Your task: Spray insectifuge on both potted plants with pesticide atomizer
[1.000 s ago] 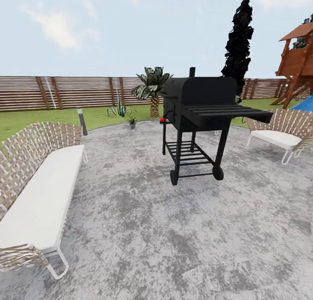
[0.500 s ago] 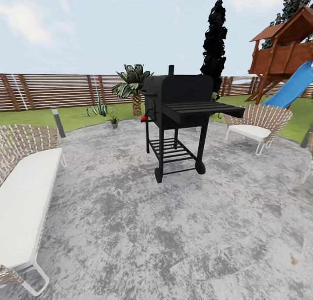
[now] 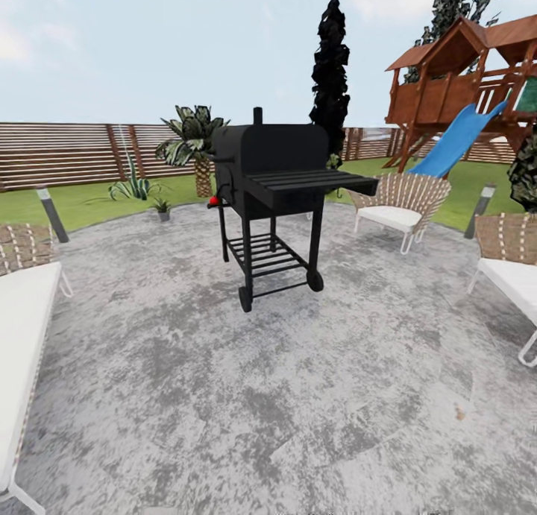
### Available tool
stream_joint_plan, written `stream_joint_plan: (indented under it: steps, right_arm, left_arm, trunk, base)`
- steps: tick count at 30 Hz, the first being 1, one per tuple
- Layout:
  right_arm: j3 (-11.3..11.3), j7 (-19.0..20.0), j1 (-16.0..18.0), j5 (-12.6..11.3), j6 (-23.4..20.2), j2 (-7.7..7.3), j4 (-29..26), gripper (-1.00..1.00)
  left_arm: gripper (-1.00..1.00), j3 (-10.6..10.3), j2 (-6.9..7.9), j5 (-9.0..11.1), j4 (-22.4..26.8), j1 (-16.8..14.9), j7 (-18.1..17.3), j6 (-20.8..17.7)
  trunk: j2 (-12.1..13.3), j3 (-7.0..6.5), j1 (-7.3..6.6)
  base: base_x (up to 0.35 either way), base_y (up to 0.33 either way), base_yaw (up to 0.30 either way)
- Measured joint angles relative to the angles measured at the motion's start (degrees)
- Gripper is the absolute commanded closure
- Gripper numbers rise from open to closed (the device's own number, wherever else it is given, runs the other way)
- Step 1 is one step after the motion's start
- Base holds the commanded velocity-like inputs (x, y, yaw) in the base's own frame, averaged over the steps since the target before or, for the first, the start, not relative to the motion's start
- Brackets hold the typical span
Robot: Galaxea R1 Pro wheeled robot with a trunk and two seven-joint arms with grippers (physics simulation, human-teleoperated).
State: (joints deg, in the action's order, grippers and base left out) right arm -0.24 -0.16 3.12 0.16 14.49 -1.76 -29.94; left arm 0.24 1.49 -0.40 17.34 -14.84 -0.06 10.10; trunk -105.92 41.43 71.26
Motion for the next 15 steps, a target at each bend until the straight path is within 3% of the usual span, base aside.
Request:
stream_joint_plan:
  steps: [5, 15]
  right_arm:
    - [0.00, 0.00, 0.00, 0.00, 0.00, 0.00, 0.01, -1.00]
    - [0.00, -0.01, 0.00, 0.00, 0.01, 0.00, 0.02, -1.00]
  left_arm:
    - [-1.00, 0.00, 0.00, 0.01, 0.00, 0.00, 0.03, 0.00]
    - [-1.00, 0.06, 0.00, 0.08, 0.01, 0.00, 0.14, 0.00]
  trunk:
    - [0.00, 0.25, -0.01]
    - [0.00, 0.71, -0.03]
  base:
    - [0.075, 0.069, -0.272]
    - [0.258, 0.218, -0.274]
